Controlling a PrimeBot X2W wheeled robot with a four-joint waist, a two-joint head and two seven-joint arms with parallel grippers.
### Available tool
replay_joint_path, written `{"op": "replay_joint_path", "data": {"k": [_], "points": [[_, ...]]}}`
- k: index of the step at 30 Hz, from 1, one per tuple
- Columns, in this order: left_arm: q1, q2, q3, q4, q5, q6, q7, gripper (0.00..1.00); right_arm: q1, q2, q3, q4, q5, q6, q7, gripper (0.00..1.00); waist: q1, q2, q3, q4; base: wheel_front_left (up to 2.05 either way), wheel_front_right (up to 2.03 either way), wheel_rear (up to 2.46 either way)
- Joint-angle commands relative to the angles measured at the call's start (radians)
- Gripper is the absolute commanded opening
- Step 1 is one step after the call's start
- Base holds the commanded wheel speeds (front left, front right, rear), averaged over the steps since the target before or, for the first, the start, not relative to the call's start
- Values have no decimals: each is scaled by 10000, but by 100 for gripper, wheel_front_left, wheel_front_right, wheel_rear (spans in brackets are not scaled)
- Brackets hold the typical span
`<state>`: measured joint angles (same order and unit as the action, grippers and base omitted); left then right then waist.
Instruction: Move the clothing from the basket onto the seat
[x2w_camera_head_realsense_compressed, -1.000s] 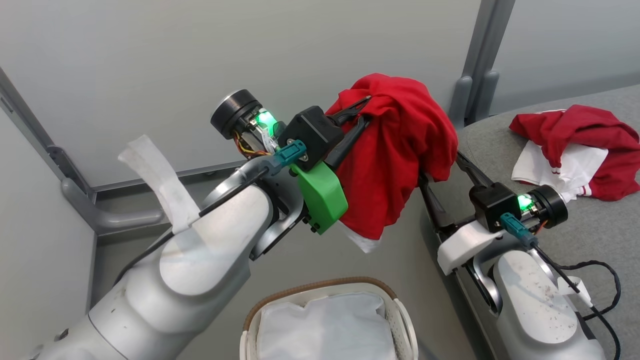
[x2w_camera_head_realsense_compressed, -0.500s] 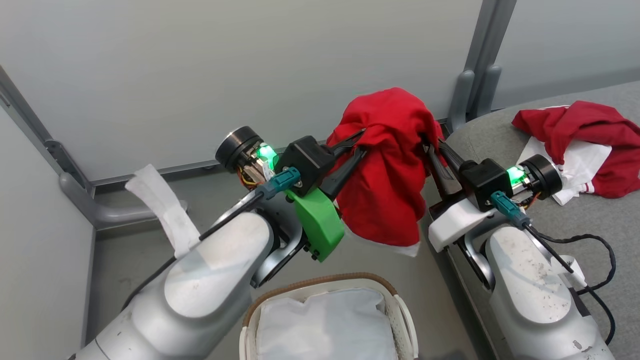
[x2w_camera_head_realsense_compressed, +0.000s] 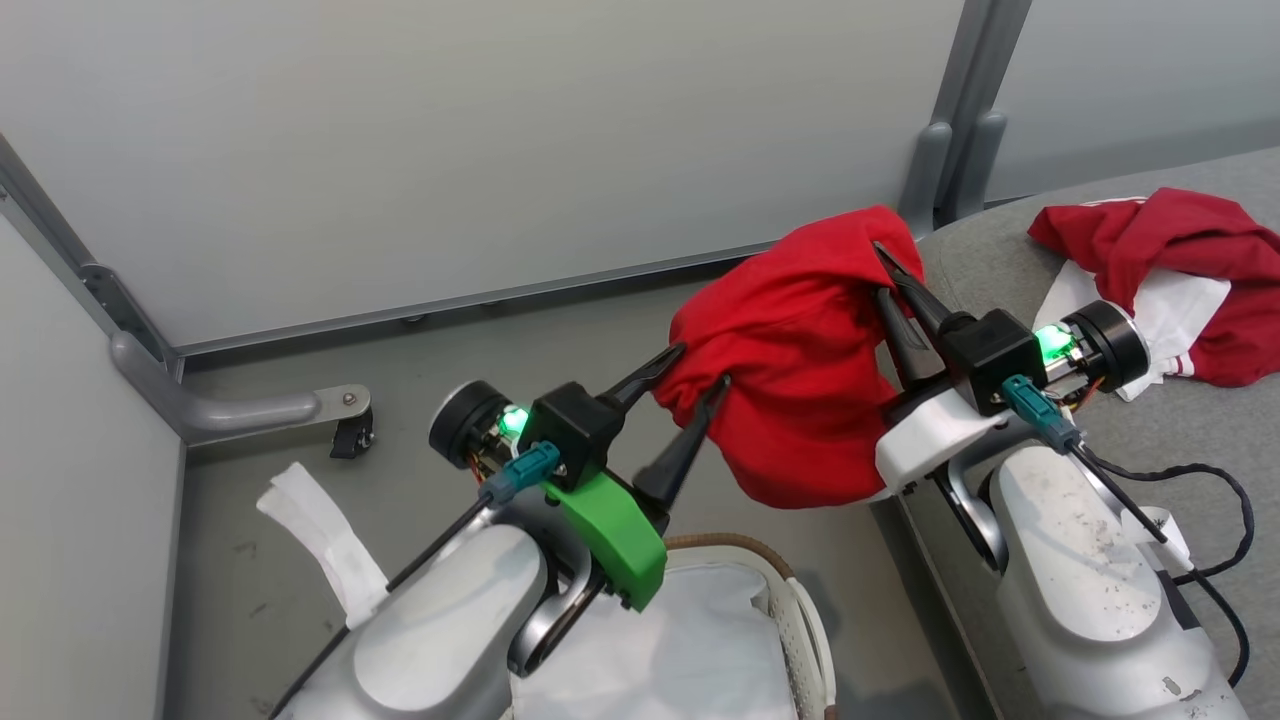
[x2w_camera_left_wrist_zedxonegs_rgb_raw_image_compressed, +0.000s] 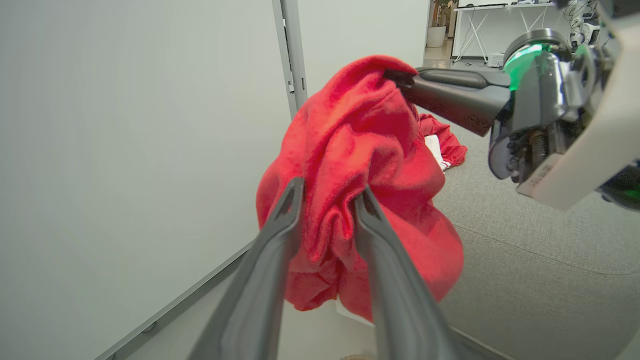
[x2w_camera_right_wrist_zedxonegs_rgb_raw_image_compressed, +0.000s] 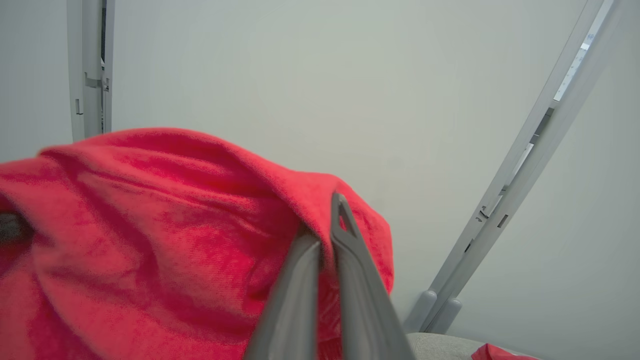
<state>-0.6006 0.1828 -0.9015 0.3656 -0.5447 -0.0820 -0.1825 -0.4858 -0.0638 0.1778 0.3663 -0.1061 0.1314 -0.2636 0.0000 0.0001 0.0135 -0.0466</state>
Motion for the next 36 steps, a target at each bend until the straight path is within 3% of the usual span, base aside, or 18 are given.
{"op": "replay_joint_path", "data": {"k": [1, 11, 23, 29, 36], "points": [[271, -44, -15, 161, -41, -30, -177, 100, -38, -71, -56, -67, -39, -14, -16, 0, 0, -1, 32, 4, 0, 0, 0], [1124, -358, 237, 1304, 176, -4, -833, 100, 151, -147, -435, -439, -82, -14, -16, 0, 0, -1, 258, -102, 0, 0, 0], [2400, -919, 1639, 1105, 1093, -141, -831, 100, 584, -137, -924, -690, -53, -13, -18, 0, 0, -1, 624, -568, 0, 0, 0], [2552, -1099, 2058, 910, 1582, -262, -831, 100, 650, -146, -1058, -787, -55, -14, -18, 0, 0, -1, 1040, -1367, 0, 0, 0], [2394, -1190, 2307, 865, 2103, -395, -831, 100, 584, -133, -1191, -902, -29, -13, -18, 0, 0, -1, 1612, -2811, 0, 0, 0]]}}
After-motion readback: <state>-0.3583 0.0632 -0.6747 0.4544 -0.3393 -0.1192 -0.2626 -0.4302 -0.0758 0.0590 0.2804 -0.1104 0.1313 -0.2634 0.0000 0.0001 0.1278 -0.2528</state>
